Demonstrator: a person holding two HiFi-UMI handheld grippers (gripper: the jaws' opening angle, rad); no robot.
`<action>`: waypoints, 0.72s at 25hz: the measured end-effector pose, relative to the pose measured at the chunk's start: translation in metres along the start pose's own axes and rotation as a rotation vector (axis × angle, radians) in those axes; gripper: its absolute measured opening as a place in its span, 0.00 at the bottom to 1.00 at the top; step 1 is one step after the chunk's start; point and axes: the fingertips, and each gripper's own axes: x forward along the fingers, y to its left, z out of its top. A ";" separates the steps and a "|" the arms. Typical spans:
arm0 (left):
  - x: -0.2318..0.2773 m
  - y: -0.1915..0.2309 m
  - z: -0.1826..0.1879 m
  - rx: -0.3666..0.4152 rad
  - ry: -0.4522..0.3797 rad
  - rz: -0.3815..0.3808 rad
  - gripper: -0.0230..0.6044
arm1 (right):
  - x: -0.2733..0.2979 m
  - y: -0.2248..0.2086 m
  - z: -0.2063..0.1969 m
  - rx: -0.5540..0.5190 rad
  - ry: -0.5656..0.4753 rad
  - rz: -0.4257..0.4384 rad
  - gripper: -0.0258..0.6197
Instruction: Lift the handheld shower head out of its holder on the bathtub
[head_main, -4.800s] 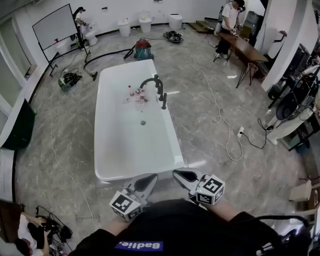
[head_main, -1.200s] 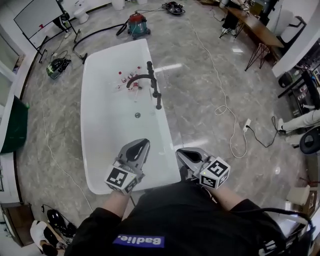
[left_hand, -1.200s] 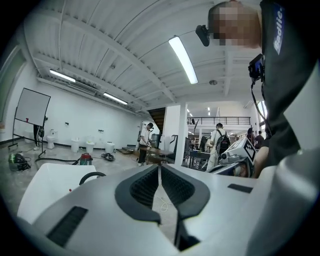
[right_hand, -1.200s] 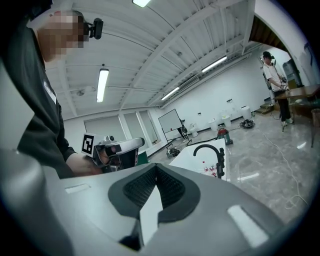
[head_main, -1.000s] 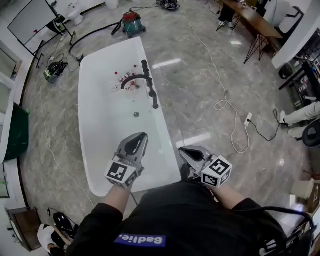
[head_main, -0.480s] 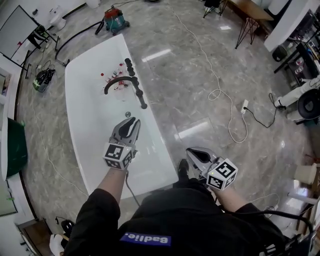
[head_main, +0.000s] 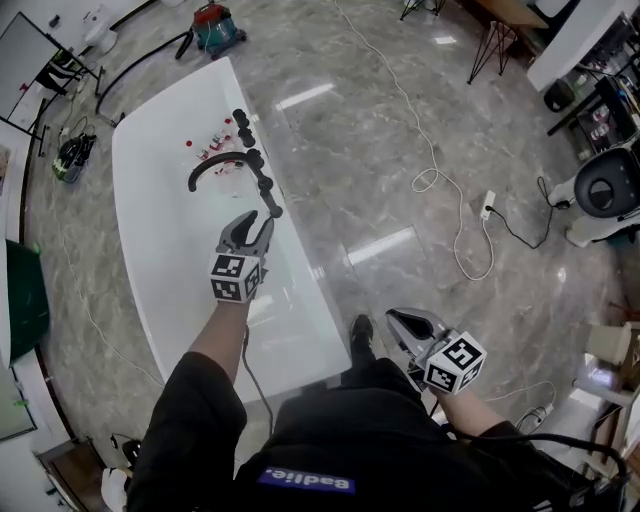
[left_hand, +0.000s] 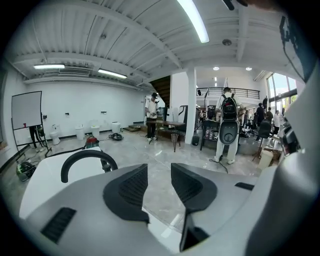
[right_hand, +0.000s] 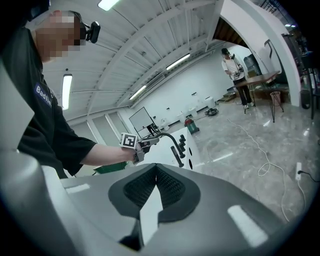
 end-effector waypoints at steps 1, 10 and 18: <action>0.009 0.005 -0.007 -0.005 0.014 0.009 0.25 | 0.002 -0.002 -0.003 0.004 0.007 0.002 0.04; 0.071 0.057 -0.070 -0.035 0.151 0.109 0.32 | 0.000 -0.022 -0.021 0.034 0.072 -0.035 0.04; 0.122 0.082 -0.112 -0.038 0.245 0.167 0.36 | -0.011 -0.052 -0.038 0.059 0.132 -0.101 0.04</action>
